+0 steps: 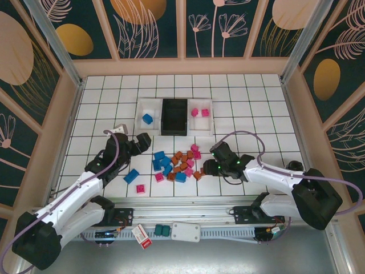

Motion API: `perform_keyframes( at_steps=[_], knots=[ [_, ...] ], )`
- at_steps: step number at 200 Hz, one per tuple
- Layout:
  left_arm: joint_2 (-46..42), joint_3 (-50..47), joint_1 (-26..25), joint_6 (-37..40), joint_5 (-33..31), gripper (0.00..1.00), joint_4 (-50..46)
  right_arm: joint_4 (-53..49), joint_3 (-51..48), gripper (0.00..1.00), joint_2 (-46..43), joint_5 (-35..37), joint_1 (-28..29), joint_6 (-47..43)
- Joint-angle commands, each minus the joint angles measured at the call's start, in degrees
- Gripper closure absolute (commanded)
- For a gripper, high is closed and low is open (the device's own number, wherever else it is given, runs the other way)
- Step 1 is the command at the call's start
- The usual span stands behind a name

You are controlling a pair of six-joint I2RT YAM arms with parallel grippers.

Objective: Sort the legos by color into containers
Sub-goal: Pick up the lego from the bottom-center of the table, then place the lego in the container.

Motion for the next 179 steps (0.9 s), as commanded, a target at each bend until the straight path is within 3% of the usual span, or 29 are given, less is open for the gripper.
perform_keyframes(
  at_steps=[1, 30, 68, 110, 179],
  knots=[
    [-1.99, -0.51, 0.06, -0.62, -3.03, 0.01, -3.53, -2.65, 1.31, 0.61, 0.42, 4.1, 0.24, -0.33],
    [-3.79, -0.36, 0.05, -1.25, -5.03, 0.01, -5.86, -3.72, 5.54, 0.74, -1.93, 5.23, 0.25, -3.37],
    [-5.85, -0.47, 0.04, -3.01, -7.56, 0.01, -10.3, 2.29, 16.23, 0.82, 1.36, 1.63, 0.27, -10.28],
    [-9.22, -2.28, 0.02, -6.57, -9.85, 0.01, -14.52, 13.32, 37.1, 0.84, 23.39, -5.51, 1.53, -15.04],
    [-10.63, -5.84, 0.06, -11.53, -9.07, 0.01, -17.72, 8.18, 75.95, 0.82, 57.79, -5.69, 1.72, -16.98]
  ],
)
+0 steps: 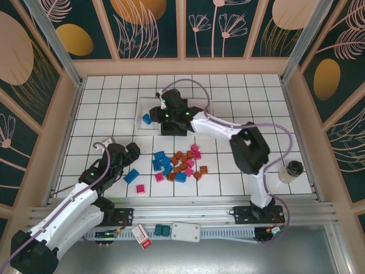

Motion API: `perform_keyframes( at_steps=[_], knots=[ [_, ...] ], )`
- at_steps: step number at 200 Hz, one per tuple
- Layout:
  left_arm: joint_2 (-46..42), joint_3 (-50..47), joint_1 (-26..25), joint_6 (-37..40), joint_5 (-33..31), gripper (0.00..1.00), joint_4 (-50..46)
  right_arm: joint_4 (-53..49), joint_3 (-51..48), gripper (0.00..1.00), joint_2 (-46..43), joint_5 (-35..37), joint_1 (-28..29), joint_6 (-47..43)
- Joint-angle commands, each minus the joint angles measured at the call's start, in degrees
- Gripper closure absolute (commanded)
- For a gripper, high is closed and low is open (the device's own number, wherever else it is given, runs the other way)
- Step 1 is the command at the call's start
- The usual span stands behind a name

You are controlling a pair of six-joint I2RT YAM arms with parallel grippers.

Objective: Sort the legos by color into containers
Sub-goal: Place the lego in the container.

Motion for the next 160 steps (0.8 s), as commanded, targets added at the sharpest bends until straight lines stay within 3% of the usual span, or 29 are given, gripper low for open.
perform_keyframes(
  at_steps=[1, 28, 56, 83, 117, 160],
  knots=[
    [-0.78, -1.49, 0.06, -2.71, 0.36, 0.01, -2.32, -3.07, 10.25, 0.82, 8.06, 0.15, 0.1, -1.72],
    [-0.65, -1.73, 0.05, -2.66, 1.8, 0.01, -2.22, -5.65, 20.74, 0.78, 15.75, -0.3, -0.4, -0.87],
    [-0.1, -1.52, 0.03, -2.13, 3.41, 0.01, -2.61, -5.18, 25.18, 0.49, 17.64, -0.81, -0.62, -1.06],
    [1.4, -1.06, -0.02, -1.53, 4.96, 0.01, -3.44, -4.64, 24.2, 0.39, 15.12, -0.91, -0.71, -1.39],
    [3.73, -0.73, -1.28, -2.37, 5.68, 0.03, -4.92, 2.25, 9.72, 0.38, 5.89, -1.25, -0.71, -0.53],
    [7.71, 0.6, -8.25, -5.89, 2.92, 0.08, -10.48, 13.62, -14.2, 0.37, -8.07, -1.95, -1.93, 2.64]
  ],
)
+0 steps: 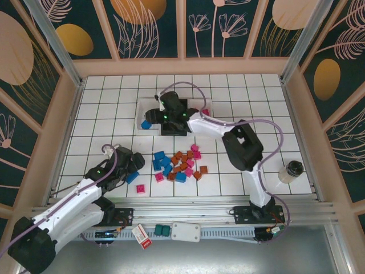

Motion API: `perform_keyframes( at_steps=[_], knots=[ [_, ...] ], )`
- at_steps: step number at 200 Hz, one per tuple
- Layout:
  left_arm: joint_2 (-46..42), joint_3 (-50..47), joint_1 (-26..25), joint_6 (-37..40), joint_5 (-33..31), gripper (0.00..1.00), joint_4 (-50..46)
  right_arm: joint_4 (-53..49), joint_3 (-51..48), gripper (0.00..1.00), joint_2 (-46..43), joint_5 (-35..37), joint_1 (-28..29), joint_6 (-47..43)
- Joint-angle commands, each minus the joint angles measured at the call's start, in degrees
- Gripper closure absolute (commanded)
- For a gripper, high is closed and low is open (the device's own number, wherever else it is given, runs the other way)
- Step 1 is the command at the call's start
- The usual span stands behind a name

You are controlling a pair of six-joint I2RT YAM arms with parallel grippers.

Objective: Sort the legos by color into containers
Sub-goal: Place the lego in the container, then pick up the lego from the bottom-left of the table.

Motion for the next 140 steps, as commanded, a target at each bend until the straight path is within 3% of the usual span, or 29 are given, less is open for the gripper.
perform_keyframes(
  at_steps=[1, 66, 108, 140],
  knots=[
    [1.79, 1.45, -3.0, -3.0, -1.17, 0.08, -5.61, 9.2, -9.88, 0.37, -8.54, -0.53, -1.32, 2.28],
    [3.47, 1.11, -8.18, -8.49, -4.11, 0.08, -11.71, 15.65, -28.1, 0.36, -19.48, -0.62, -3.35, 4.75],
    [9.8, 0.31, -10.1, -6.86, -0.18, 0.14, -3.01, 16.9, -31.12, 0.36, -21.43, -0.82, -4.58, 5.43],
    [15.07, 4.35, -13.98, -6.56, -3.15, 0.17, -7.64, 17.67, -32.63, 0.36, -22.69, -1.06, -5.33, 5.99]
  ],
)
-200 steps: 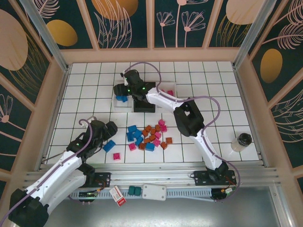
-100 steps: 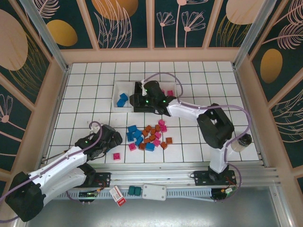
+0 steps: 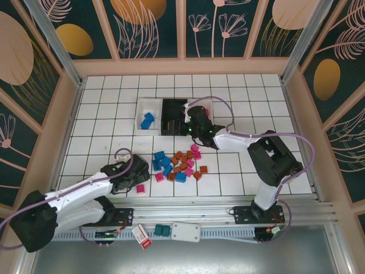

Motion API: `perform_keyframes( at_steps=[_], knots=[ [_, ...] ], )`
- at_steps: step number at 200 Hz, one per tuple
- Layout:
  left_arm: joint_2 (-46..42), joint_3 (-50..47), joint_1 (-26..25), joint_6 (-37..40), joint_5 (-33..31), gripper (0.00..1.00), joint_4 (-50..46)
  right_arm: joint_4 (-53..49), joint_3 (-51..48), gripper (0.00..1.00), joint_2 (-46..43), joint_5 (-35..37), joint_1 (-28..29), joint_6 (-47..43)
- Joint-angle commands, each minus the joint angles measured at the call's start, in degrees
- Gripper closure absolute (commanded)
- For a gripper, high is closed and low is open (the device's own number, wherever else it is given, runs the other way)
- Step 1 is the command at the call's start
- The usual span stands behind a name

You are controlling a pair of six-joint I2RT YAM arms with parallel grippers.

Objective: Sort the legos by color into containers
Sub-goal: Pick up the lego from the bottom-left of the table, then place the lego in the container.

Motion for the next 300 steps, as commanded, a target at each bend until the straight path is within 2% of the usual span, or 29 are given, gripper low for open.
perform_keyframes(
  at_steps=[1, 45, 112, 138, 151, 173, 185, 202, 227, 248, 300],
  knots=[
    [2.87, 3.3, -2.1, -0.16, -1.48, 0.17, -2.7, 3.14, -1.4, 0.36, -3.53, -0.69, -0.8, 1.25],
    [7.49, 2.32, -3.23, 1.1, -2.37, 0.28, -3.8, 4.42, -3.13, 0.36, -4.71, -0.87, -1.27, 2.02],
    [11.41, 2.89, -3.22, 2.48, -5.38, 0.7, 2.41, 4.13, -4.49, 0.36, -7.25, -0.52, -1.73, 2.4],
    [11.62, 7.31, -3.25, 4.96, -7.92, 0.82, 2.3, 3.95, -5.57, 0.36, -8.78, -0.21, -1.95, 2.63],
    [9.53, 11.17, -3.25, 6.28, -10.52, 0.82, 1.24, 3.84, -6.35, 0.36, -9.68, -0.08, -2.08, 2.79],
    [6.1, 17.8, -2.59, 9.95, -15.32, 0.77, 1.08, 3.76, -7.64, 0.36, -11.36, 0.01, -2.25, 3.18],
    [6.24, 21.13, -0.26, 13.12, -16.43, 0.77, 2.24, 3.67, -8.26, 0.36, -12.42, 0.18, -2.33, 3.36],
    [8.51, 24.4, 5.1, 18.28, -14.66, 0.77, 6.76, 3.01, -8.82, 0.36, -13.54, 0.7, -2.35, 3.36],
    [17.87, 30.61, 11.12, 24.28, -13.02, 0.77, 12.38, 1.5, -9.41, 0.36, -14.95, 1.89, -2.45, 3.18],
    [27.59, 37.6, 14.69, 26.45, -11.71, 0.8, 14.88, 0.33, -10.37, 0.36, -16.29, 2.51, -2.46, 3.42],
    [45.03, 50.25, 18.88, 28.26, -11.04, 0.78, 16.66, -3.89, -14.41, 0.36, -21.16, 2.89, -2.43, 3.8]
  ],
)
